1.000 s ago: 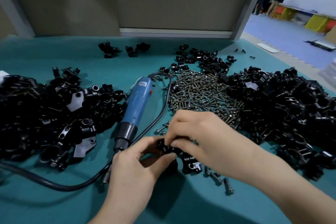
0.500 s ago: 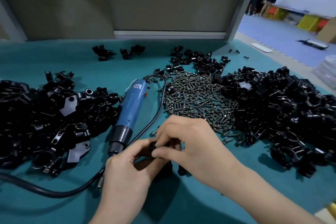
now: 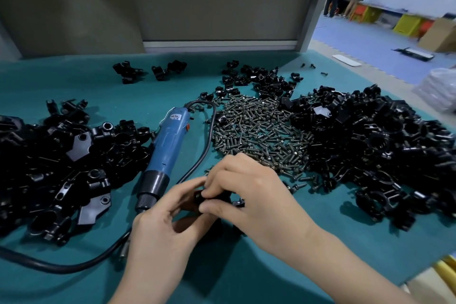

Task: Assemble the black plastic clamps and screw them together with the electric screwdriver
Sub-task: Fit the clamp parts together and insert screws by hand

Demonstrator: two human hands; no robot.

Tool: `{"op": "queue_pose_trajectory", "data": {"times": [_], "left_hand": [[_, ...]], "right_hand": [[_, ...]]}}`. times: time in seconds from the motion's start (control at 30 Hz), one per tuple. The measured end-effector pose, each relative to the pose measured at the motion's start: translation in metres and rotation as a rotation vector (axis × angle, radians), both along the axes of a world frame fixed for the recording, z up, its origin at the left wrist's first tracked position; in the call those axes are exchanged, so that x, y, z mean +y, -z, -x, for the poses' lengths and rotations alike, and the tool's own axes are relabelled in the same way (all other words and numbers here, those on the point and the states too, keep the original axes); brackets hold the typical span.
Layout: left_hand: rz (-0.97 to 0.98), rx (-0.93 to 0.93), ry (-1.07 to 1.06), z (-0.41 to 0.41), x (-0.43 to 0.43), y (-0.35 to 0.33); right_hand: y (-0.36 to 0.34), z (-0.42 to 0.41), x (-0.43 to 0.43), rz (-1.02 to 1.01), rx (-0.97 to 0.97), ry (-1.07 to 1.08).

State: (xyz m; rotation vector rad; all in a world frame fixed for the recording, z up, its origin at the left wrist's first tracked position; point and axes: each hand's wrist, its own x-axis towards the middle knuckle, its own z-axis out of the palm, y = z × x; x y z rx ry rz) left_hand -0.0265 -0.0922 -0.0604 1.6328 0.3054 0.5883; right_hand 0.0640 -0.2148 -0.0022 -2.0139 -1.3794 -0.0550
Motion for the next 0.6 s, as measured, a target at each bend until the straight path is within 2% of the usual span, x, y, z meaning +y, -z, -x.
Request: {"op": "queue_pose_trajectory", "data": {"times": [0.1, 0.2, 0.3, 0.37, 0.47, 0.6], "left_hand": [[0.039, -0.010, 0.005, -0.001, -0.001, 0.000], [0.085, 0.013, 0.007, -0.001, -0.001, 0.001], [0.102, 0.037, -0.006, 0.000, -0.001, 0.000], [0.112, 0.032, -0.010, 0.000, -0.003, -0.001], [0.121, 0.029, -0.010, -0.001, -0.003, -0.001], [0.128, 0.032, -0.013, -0.001, -0.003, -0.002]], "right_hand": [[-0.006, -0.006, -0.004, -0.027, 0.015, 0.005], [-0.015, -0.042, -0.024, -0.073, 0.113, 0.232], [-0.014, -0.085, -0.051, 0.107, 0.144, 0.539], [-0.007, -0.100, -0.061, 0.255, 0.100, 0.636], [-0.002, -0.101, -0.065, 0.307, 0.062, 0.613], [0.001, -0.092, -0.066, 0.266, 0.146, 0.546]]}}
